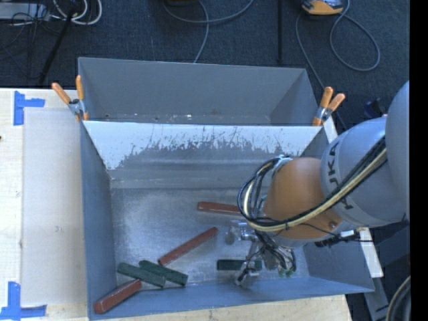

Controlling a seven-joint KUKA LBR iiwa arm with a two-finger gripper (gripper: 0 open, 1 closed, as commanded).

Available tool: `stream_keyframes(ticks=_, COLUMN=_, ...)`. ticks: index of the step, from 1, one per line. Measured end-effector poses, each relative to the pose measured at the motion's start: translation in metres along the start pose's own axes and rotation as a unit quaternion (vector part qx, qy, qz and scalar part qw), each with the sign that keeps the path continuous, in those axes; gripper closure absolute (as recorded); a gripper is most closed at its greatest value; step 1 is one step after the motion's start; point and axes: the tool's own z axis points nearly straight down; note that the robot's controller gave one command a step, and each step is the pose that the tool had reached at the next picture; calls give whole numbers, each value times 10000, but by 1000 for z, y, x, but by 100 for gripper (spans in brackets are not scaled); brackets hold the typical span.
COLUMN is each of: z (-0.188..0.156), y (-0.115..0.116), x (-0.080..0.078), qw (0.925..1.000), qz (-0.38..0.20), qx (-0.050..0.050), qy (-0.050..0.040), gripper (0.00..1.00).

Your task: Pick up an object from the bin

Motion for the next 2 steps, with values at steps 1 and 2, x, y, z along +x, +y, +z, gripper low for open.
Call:
stream_keyframes(ticks=1, z=-1, y=-2, x=0, qw=10000, qz=-13, qx=9, qy=12, gripper=100)
stream_keyframes(ticks=2, z=-124, y=40, x=-19, qw=9999, qz=-136, qx=1, qy=-37, gripper=100)
